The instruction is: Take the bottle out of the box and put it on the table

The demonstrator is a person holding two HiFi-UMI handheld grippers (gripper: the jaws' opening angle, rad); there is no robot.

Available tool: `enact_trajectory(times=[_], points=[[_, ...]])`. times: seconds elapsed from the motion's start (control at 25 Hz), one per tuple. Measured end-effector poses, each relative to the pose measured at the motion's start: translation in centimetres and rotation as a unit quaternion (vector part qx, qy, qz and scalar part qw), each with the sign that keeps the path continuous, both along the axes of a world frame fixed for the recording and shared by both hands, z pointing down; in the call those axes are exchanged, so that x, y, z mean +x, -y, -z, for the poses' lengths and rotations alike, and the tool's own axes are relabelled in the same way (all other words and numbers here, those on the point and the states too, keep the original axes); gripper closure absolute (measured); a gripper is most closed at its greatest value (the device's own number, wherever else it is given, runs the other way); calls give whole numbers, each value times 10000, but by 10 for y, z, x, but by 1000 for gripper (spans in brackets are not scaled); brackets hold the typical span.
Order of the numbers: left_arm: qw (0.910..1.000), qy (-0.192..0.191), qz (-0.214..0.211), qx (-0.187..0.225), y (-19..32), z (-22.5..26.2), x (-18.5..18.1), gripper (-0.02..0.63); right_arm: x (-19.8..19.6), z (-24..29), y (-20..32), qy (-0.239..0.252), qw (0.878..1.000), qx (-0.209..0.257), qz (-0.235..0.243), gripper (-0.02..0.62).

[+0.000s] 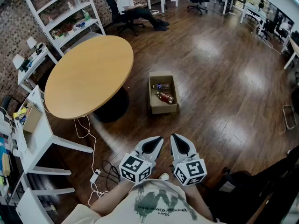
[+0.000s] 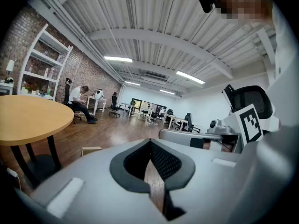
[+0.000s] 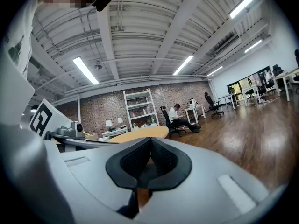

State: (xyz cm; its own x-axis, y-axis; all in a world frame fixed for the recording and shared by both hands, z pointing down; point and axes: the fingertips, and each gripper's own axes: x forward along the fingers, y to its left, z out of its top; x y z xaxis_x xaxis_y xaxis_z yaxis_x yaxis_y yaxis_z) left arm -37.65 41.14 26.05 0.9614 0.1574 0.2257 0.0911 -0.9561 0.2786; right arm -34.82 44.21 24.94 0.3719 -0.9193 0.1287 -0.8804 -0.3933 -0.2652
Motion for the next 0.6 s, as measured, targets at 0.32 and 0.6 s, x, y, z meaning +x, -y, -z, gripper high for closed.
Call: enact_trajectory(times=[0.32,0.6], points=[[9997,133,169,-82,20,-15,28,609,28,-11,15,35,9999,-107,131,595],[9994,247,21,-259,51,-41,77,609,71,-37,44,161,9993,-327,-32,595]])
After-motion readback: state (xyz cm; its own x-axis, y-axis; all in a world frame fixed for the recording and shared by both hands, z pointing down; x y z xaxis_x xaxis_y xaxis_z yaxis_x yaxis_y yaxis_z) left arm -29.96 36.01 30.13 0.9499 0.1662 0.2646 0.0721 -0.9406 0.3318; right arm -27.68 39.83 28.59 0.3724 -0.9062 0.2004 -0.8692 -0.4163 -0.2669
